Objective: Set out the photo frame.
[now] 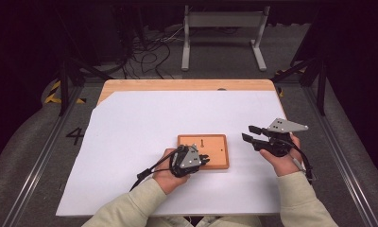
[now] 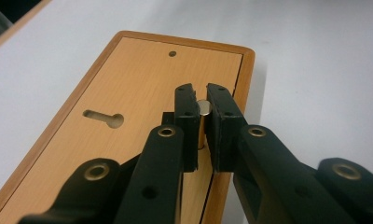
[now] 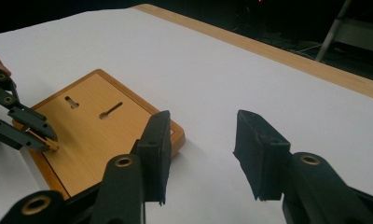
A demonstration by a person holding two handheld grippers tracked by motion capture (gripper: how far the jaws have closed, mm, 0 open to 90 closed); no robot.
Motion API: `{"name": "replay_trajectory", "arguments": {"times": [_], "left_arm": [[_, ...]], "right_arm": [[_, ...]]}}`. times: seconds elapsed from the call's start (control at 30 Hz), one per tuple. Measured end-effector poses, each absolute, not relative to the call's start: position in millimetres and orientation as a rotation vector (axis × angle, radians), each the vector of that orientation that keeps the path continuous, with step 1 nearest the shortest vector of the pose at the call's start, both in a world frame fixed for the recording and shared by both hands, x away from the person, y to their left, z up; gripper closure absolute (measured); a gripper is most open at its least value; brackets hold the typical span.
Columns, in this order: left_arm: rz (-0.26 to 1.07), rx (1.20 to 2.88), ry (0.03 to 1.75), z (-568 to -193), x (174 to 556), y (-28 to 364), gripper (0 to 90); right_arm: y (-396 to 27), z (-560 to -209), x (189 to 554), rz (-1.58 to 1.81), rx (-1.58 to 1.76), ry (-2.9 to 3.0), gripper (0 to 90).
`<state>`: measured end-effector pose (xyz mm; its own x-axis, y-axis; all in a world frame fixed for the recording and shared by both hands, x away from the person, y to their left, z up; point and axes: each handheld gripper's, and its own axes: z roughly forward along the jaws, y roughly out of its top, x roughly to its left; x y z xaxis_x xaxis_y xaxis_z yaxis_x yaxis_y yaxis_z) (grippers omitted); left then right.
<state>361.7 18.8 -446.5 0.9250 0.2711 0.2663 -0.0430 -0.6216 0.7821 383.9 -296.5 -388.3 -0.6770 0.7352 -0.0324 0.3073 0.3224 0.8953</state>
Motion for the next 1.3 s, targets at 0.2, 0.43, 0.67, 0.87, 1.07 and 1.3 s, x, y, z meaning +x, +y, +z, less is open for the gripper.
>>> {"name": "replay_trajectory", "arguments": {"times": [0.2, 0.43, 0.67, 0.87, 1.07, 1.3], "left_arm": [[0.536, 2.222, 0.082, -446.0, 351.8, 17.3, 83.6], [0.609, 2.223, 0.031, -448.3, 342.4, 17.3, 83.3], [0.623, 2.203, 0.038, -451.2, 339.9, 18.0, 83.3], [0.641, 2.201, 0.035, -452.0, 337.6, 17.2, 83.2], [0.643, 2.203, 0.032, -452.2, 336.9, 17.2, 83.2], [0.641, 2.202, 0.026, -452.5, 336.9, 17.5, 82.9]], "right_arm": [[-294.9, -388.5, 383.7, 1.306, 0.905, 2.159, 57.0], [-291.8, -388.6, 383.4, 1.306, 0.885, 2.176, 57.6], [-283.5, -387.9, 388.9, 1.318, 0.934, 2.278, 46.9], [-266.0, -394.2, 406.1, 1.294, 1.026, 2.444, 32.7], [-250.7, -402.8, 422.5, 1.25, 1.072, 2.555, 27.6], [-239.0, -417.3, 436.8, 1.24, 1.107, 2.665, 23.1]]}}
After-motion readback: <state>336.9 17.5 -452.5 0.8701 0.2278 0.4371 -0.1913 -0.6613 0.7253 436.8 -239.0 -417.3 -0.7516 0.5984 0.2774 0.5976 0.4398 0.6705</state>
